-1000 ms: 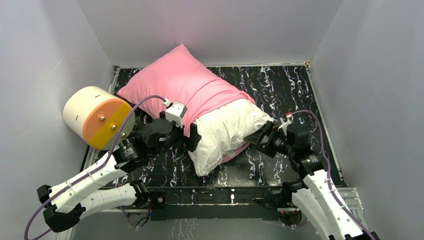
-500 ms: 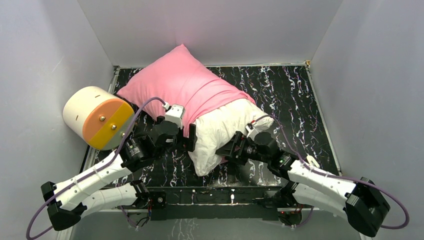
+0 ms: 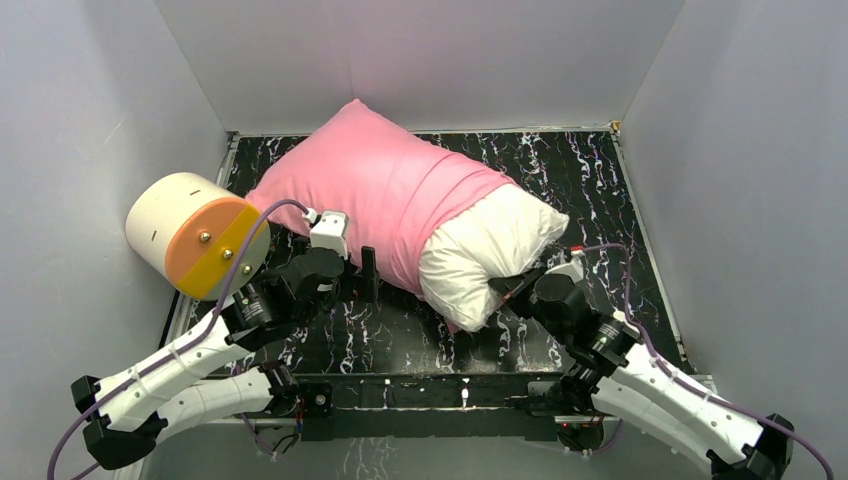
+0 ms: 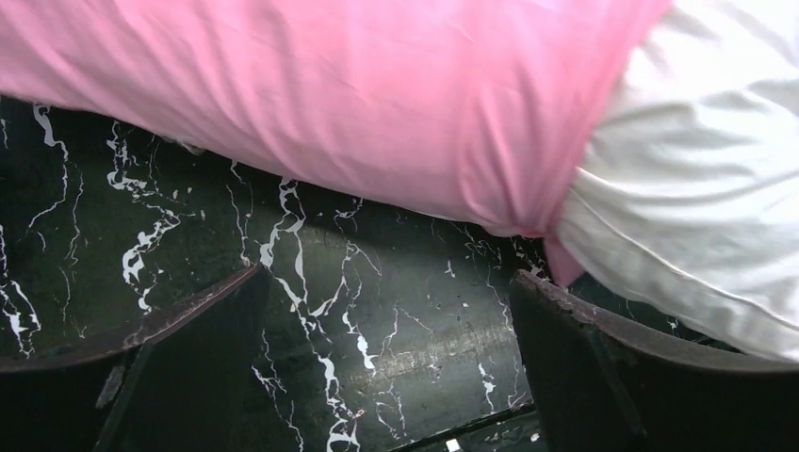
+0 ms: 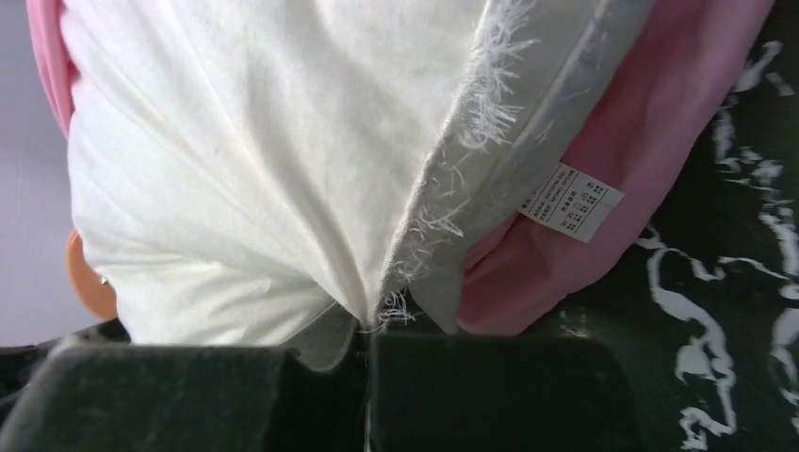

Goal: Remove the pillowcase from the pillow
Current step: Remove the pillow from the pillowcase.

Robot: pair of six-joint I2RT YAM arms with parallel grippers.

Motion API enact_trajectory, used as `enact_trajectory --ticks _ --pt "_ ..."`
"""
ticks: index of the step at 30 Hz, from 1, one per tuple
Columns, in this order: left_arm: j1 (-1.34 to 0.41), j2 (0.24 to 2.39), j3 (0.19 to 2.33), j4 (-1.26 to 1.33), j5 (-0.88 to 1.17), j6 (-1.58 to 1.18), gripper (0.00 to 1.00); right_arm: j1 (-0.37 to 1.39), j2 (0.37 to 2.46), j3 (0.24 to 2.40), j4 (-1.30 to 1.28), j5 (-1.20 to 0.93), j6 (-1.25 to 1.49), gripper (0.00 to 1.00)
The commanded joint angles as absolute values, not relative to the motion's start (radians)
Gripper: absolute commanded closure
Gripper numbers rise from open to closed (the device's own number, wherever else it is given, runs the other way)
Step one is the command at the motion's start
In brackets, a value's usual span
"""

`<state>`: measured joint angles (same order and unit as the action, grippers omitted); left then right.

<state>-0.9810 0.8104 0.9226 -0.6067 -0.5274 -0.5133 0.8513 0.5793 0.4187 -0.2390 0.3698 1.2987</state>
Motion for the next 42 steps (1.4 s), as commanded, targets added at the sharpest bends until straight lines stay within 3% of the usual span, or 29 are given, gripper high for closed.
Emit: enact_trajectory --ticks 1,5,9,11,12,20,26,31,37,42 --pt "-0.981 0.829 0.892 -0.548 -0.534 -0.514 0.02 0.847 0.478 0.488 -0.471 0.563 1.335 0.94" --pt "-0.981 0.900 0.873 -0.397 -0.412 -0.514 0.02 0.847 0.504 0.505 -0.482 0.502 1.335 0.73" --pt "-0.980 1.016 0.862 -0.262 -0.247 -0.554 0.02 0.847 0.544 0.596 -0.569 0.504 1.296 0.61" --pt "-0.981 1.068 0.858 -0.221 -0.199 -0.578 0.02 0.848 0.548 0.639 -0.602 0.496 1.269 0.40" --pt "-0.982 1.091 0.853 -0.203 -0.180 -0.586 0.02 0.848 0.547 0.658 -0.611 0.488 1.250 0.34" --pt "-0.979 1.167 0.833 -0.150 -0.217 -0.638 0.12 0.848 0.517 0.647 -0.531 0.206 1.155 0.07" --pt "-0.979 1.221 0.815 -0.131 -0.211 -0.665 0.16 0.848 0.546 0.489 -0.283 -0.132 1.212 0.01" --pt "-0.979 1.256 0.818 -0.090 -0.190 -0.661 0.21 0.848 0.618 0.394 -0.103 -0.146 1.290 0.01" --pt "-0.979 1.267 0.836 -0.119 -0.204 -0.645 0.31 0.848 0.584 0.550 -0.544 0.181 1.350 0.01" --pt "-0.979 1.252 0.822 -0.105 -0.209 -0.643 0.32 0.848 0.449 0.632 -0.864 0.390 1.422 0.01"
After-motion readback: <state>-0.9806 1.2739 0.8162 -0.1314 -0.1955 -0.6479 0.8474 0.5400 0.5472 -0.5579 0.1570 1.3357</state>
